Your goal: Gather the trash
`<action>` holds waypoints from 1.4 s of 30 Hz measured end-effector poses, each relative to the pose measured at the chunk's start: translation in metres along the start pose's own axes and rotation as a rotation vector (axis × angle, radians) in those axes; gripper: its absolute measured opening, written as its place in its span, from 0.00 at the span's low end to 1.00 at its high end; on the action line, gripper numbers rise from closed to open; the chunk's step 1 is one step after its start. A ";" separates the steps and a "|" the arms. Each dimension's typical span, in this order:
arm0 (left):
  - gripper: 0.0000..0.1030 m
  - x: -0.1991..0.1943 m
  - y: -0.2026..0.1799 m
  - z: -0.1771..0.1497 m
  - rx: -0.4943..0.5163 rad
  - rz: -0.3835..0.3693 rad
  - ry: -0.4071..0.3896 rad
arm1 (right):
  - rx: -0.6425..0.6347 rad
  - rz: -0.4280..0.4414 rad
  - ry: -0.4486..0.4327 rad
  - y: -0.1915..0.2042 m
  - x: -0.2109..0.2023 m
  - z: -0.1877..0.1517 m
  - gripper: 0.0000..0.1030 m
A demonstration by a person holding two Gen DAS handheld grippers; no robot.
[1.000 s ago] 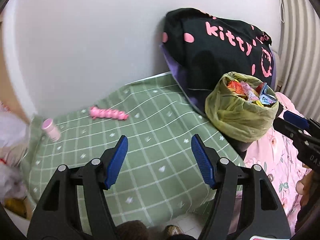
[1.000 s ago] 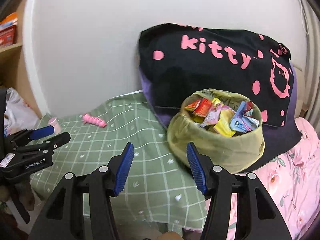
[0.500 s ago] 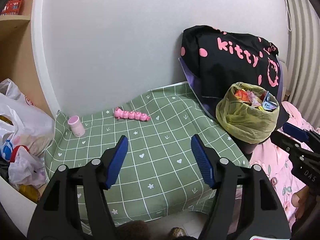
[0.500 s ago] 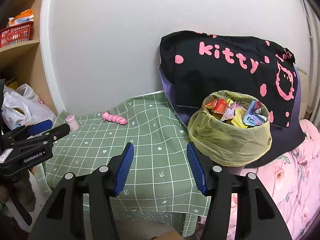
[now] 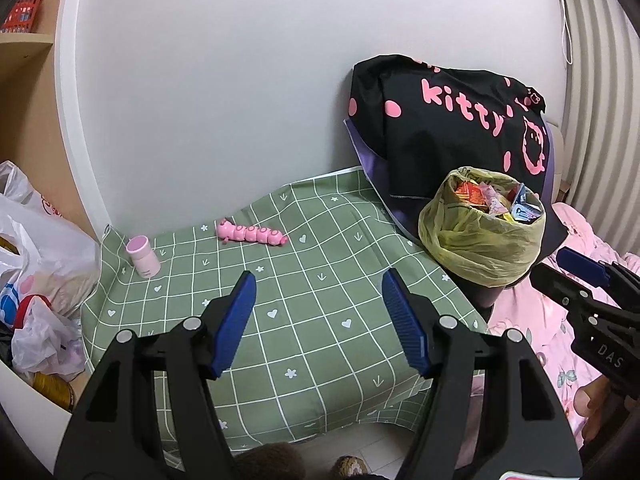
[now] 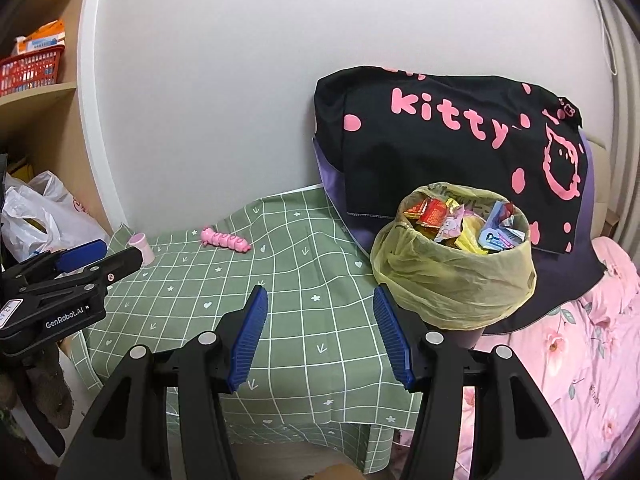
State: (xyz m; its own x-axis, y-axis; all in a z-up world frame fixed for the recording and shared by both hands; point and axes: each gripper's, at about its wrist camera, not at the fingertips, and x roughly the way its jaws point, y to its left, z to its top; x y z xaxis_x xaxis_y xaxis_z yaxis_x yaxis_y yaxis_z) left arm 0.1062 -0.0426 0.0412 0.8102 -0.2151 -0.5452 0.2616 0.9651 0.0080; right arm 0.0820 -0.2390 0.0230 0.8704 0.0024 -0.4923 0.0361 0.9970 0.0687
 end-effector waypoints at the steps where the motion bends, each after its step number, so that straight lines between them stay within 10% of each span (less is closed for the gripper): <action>1: 0.60 0.000 0.000 0.000 0.000 -0.002 0.001 | 0.001 0.001 0.000 0.000 0.000 0.000 0.50; 42: 0.60 0.005 -0.002 0.000 0.013 -0.047 0.016 | 0.032 -0.022 -0.002 -0.003 -0.002 -0.002 0.50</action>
State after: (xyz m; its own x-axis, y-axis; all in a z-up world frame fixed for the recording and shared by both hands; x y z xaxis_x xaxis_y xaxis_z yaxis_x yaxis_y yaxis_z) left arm 0.1093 -0.0455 0.0385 0.7887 -0.2573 -0.5584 0.3055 0.9522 -0.0073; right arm 0.0788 -0.2417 0.0219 0.8703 -0.0194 -0.4922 0.0704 0.9939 0.0853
